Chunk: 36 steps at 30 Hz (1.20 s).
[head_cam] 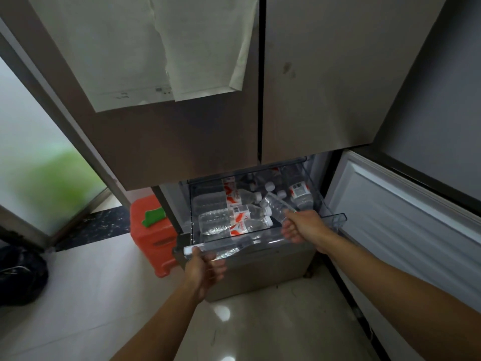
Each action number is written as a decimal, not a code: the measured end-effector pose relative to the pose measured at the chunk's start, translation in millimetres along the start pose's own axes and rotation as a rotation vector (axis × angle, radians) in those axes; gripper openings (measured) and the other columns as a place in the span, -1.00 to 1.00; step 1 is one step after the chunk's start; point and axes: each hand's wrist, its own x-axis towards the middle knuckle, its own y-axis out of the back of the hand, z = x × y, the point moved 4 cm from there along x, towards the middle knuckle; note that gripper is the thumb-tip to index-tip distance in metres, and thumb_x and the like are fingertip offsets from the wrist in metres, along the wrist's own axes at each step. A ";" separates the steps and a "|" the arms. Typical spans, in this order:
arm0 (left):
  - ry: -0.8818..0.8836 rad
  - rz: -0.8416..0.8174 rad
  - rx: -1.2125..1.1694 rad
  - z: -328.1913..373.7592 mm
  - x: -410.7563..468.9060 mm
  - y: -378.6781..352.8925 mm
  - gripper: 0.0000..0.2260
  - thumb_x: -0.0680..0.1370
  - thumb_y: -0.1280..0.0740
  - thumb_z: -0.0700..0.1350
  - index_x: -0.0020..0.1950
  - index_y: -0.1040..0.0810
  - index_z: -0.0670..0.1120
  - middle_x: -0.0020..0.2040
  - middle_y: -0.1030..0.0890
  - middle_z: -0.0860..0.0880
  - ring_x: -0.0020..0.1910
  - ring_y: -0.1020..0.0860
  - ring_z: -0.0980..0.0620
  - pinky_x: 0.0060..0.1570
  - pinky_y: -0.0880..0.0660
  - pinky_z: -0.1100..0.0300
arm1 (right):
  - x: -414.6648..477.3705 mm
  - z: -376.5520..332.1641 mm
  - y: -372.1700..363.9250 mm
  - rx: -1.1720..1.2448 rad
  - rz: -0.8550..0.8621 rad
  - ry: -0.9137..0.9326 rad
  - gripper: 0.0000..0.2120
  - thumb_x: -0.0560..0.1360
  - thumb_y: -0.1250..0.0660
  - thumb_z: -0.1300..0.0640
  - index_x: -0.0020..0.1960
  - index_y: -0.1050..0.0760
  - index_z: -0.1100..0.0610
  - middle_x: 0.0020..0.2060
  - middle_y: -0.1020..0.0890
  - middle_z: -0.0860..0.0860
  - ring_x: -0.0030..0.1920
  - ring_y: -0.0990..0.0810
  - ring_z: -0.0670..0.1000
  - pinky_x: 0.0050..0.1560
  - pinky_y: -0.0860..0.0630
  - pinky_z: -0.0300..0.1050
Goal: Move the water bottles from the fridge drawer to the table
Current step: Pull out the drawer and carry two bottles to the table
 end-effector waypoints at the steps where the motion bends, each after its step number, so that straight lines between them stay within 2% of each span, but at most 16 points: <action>1: -0.002 0.000 0.034 2.3 -2.6 2.3 -0.49 0.65 0.08 0.16 -0.09 -0.47 -0.18 -0.35 -0.62 -0.17 -0.31 -0.55 -0.13 -0.26 -0.44 0.08 | 5.1 -12.9 -6.1 -0.064 0.045 0.082 -0.60 0.56 -0.28 -0.08 -0.13 -0.60 0.27 -0.29 -0.70 0.11 -0.31 -0.66 0.03 -0.24 -0.59 -0.05; 3: -0.001 -0.007 0.086 7.4 -8.6 3.9 -0.55 0.66 0.04 0.11 -0.12 -0.47 -0.15 -0.33 -0.60 -0.16 -0.33 -0.54 -0.10 -0.30 -0.42 0.12 | 19.4 -32.2 -15.3 -0.302 0.120 0.216 -0.60 0.54 -0.30 -0.07 -0.27 -0.56 0.24 -0.41 -0.62 0.05 -0.38 -0.58 0.02 -0.21 -0.56 0.03; 6: -0.024 0.019 0.198 12.5 -9.7 8.5 -0.67 0.66 -0.06 0.01 -0.11 -0.47 -0.14 -0.26 -0.59 -0.18 -0.36 -0.55 -0.08 -0.35 -0.43 0.17 | 41.7 -38.7 -30.0 -0.593 0.067 0.216 -0.61 0.53 -0.29 -0.10 -0.38 -0.38 0.07 -0.44 -0.46 0.00 -0.39 -0.45 0.00 -0.31 -0.39 -0.07; 7: -0.038 0.037 0.241 13.3 -8.6 10.3 -0.71 0.65 -0.09 -0.01 -0.10 -0.49 -0.15 -0.24 -0.60 -0.19 -0.36 -0.56 -0.08 -0.34 -0.45 0.17 | 47.9 -37.9 -35.0 -0.656 0.011 0.189 -0.66 0.53 -0.28 -0.12 -0.33 -0.39 0.04 -0.38 -0.49 -0.01 -0.34 -0.45 -0.01 -0.30 -0.36 -0.12; 8: -0.053 0.045 0.279 14.2 -8.6 11.5 -0.73 0.64 -0.12 -0.02 -0.09 -0.50 -0.15 -0.22 -0.60 -0.20 -0.35 -0.56 -0.08 -0.34 -0.46 0.17 | 56.0 -33.6 -40.9 -0.703 -0.059 0.154 -0.73 0.53 -0.27 -0.15 -0.20 -0.47 0.03 -0.24 -0.55 0.00 -0.24 -0.49 -0.01 -0.23 -0.37 -0.12; 9: -0.070 0.055 0.314 15.6 -10.2 12.1 -0.75 0.64 -0.14 -0.03 -0.09 -0.50 -0.15 -0.22 -0.60 -0.20 -0.33 -0.56 -0.09 -0.33 -0.47 0.16 | 64.8 -29.0 -47.1 -0.732 -0.127 0.131 -0.68 0.53 -0.25 -0.18 0.02 -0.52 0.06 -0.03 -0.59 0.04 -0.08 -0.52 0.02 -0.11 -0.41 -0.10; 10: -0.087 0.070 0.344 17.1 -12.1 13.3 -0.76 0.63 -0.15 -0.06 -0.09 -0.50 -0.16 -0.23 -0.60 -0.19 -0.32 -0.56 -0.10 -0.33 -0.47 0.16 | 74.3 -22.9 -52.5 -0.730 -0.188 0.094 -0.54 0.53 -0.23 -0.21 0.24 -0.48 0.10 0.16 -0.56 0.09 0.08 -0.52 0.07 0.03 -0.42 -0.07; 12: -0.148 0.119 0.373 23.2 -19.7 13.8 -0.81 0.62 -0.17 -0.13 -0.10 -0.49 -0.18 -0.25 -0.58 -0.20 -0.32 -0.54 -0.10 -0.35 -0.43 0.16 | 83.8 -17.1 -60.6 -0.658 -0.273 0.016 -0.42 0.54 -0.23 -0.20 0.41 -0.35 0.16 0.32 -0.47 0.14 0.25 -0.47 0.14 0.18 -0.38 -0.03; 14: -0.224 0.156 0.401 31.3 -26.2 11.4 -0.84 0.60 -0.18 -0.18 -0.10 -0.49 -0.21 -0.26 -0.57 -0.20 -0.36 -0.52 -0.08 -0.38 -0.40 0.18 | 88.2 -15.9 -63.2 -0.587 -0.312 -0.031 -0.42 0.54 -0.24 -0.18 0.40 -0.36 0.18 0.27 -0.51 0.15 0.20 -0.50 0.12 0.16 -0.42 -0.04; 17: -0.344 0.226 0.454 46.7 -31.7 6.4 -0.82 0.60 -0.19 -0.19 -0.08 -0.50 -0.27 -0.28 -0.57 -0.22 -0.39 -0.53 -0.07 -0.47 -0.41 0.23 | 90.0 -15.7 -61.4 -0.475 -0.363 -0.045 -0.49 0.56 -0.25 -0.15 0.32 -0.41 0.20 0.03 -0.56 0.09 -0.08 -0.53 0.00 -0.10 -0.46 -0.10; 20: -0.436 0.329 0.535 65.7 -35.9 4.8 -0.80 0.60 -0.21 -0.17 -0.10 -0.52 -0.27 -0.25 -0.62 -0.21 -0.37 -0.57 -0.08 -0.42 -0.47 0.20 | 91.2 -13.6 -60.1 -0.373 -0.363 0.018 -0.53 0.55 -0.24 -0.16 0.26 -0.44 0.18 0.05 -0.59 0.09 -0.04 -0.56 0.01 -0.02 -0.49 -0.08; 22: -0.481 0.383 0.589 76.9 -32.8 5.0 -0.82 0.59 -0.22 -0.15 -0.12 -0.54 -0.21 -0.23 -0.65 -0.20 -0.34 -0.60 -0.08 -0.34 -0.53 0.14 | 91.3 -19.4 -53.6 -0.319 -0.252 0.106 -0.57 0.53 -0.26 -0.16 0.18 -0.47 0.17 0.02 -0.61 0.11 -0.03 -0.59 0.08 -0.02 -0.53 -0.03; 24: -0.530 0.414 0.647 88.2 -29.6 -9.3 -0.82 0.58 -0.23 -0.14 -0.16 -0.55 -0.16 -0.26 -0.65 -0.16 -0.31 -0.62 -0.09 -0.25 -0.59 0.04 | 91.8 -26.4 -34.8 -0.306 -0.116 0.199 -0.65 0.53 -0.27 -0.09 0.00 -0.54 0.22 -0.07 -0.62 0.14 -0.08 -0.59 0.14 -0.10 -0.46 -0.04; 27: -0.596 0.408 0.700 98.2 -26.7 -20.3 -0.83 0.58 -0.22 -0.18 -0.16 -0.54 -0.15 -0.26 -0.63 -0.16 -0.27 -0.62 -0.12 -0.17 -0.59 -0.04 | 77.4 -39.2 -26.7 -0.312 -0.046 0.284 -0.71 0.54 -0.25 0.02 -0.23 -0.46 0.21 -0.25 -0.57 0.14 -0.19 -0.54 0.15 -0.23 -0.37 -0.05; 32: -0.693 0.281 0.876 105.0 4.0 -61.7 -0.85 0.57 -0.21 -0.10 -0.12 -0.52 -0.11 -0.25 -0.60 -0.11 -0.24 -0.60 -0.10 -0.12 -0.60 -0.09 | 73.7 -72.2 27.5 -0.387 0.109 0.361 -0.73 0.50 -0.25 0.01 -0.29 -0.42 0.15 -0.30 -0.55 0.08 -0.21 -0.50 0.13 -0.24 -0.34 -0.06; 36: -0.725 0.236 1.085 109.1 33.9 -95.3 -0.86 0.55 -0.23 -0.11 -0.12 -0.55 -0.10 -0.22 -0.62 -0.09 -0.23 -0.59 -0.09 -0.14 -0.58 -0.08 | 65.1 -95.0 86.9 -0.390 0.234 0.428 -0.70 0.46 -0.22 -0.02 -0.35 -0.39 0.14 -0.35 -0.54 0.07 -0.23 -0.52 0.15 -0.22 -0.37 -0.04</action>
